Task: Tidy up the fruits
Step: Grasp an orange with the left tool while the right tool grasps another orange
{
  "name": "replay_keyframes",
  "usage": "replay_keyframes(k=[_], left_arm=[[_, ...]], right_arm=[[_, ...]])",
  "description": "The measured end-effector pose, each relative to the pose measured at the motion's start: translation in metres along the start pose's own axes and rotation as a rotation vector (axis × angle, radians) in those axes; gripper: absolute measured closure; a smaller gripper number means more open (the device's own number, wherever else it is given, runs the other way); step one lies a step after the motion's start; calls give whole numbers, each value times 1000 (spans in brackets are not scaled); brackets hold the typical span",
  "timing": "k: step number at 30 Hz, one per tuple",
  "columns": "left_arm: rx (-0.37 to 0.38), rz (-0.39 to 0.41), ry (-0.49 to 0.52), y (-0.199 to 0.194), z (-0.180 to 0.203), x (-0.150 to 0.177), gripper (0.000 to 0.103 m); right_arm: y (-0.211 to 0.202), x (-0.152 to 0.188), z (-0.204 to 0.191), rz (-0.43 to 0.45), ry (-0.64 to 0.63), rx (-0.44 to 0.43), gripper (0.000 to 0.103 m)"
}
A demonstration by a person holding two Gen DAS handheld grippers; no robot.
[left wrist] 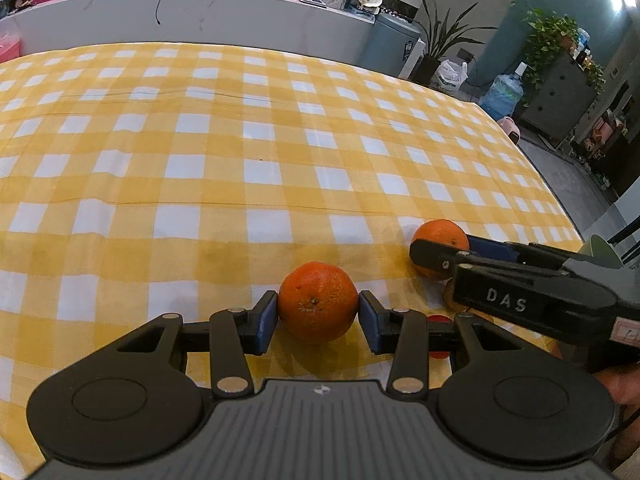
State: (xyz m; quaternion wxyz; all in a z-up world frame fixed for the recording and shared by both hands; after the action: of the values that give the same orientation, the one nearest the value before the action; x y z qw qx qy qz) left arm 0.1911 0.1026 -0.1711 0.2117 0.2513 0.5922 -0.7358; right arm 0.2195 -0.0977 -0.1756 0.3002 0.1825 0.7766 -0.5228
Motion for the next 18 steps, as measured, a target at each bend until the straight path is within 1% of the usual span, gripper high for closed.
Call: replay_keyframes(k=[3, 6, 9, 14, 18], left_arm=[[-1, -1, 0, 0, 0, 0, 54], [-6, 1, -1, -1, 0, -1, 54], [-13, 5, -5, -9, 2, -3, 54], [-14, 29, 13, -26, 13, -11, 54], [1, 62, 27, -43, 27, -19, 54]], right_arm=[[0, -1, 2, 0, 10, -3, 58], [-1, 0, 0, -6, -9, 5, 58], [-11, -5, -3, 6, -16, -3, 59], [-42, -10, -3, 41, -15, -26, 59], [-77, -9, 0, 73, 4, -59, 59]])
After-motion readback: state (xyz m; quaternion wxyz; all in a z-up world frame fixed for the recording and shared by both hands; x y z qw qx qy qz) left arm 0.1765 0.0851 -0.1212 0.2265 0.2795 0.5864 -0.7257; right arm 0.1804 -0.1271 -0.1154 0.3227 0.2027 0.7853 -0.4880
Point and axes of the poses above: each gripper's, at about its wrist camera, not at the fingertips, and y roughly the way its jaws point, z to its right, x to its underside, the point moved 6 cm from there along y, roughly the way its jaws point, and after that the axes turned 13 degrees about y, right-handed, at the moved point
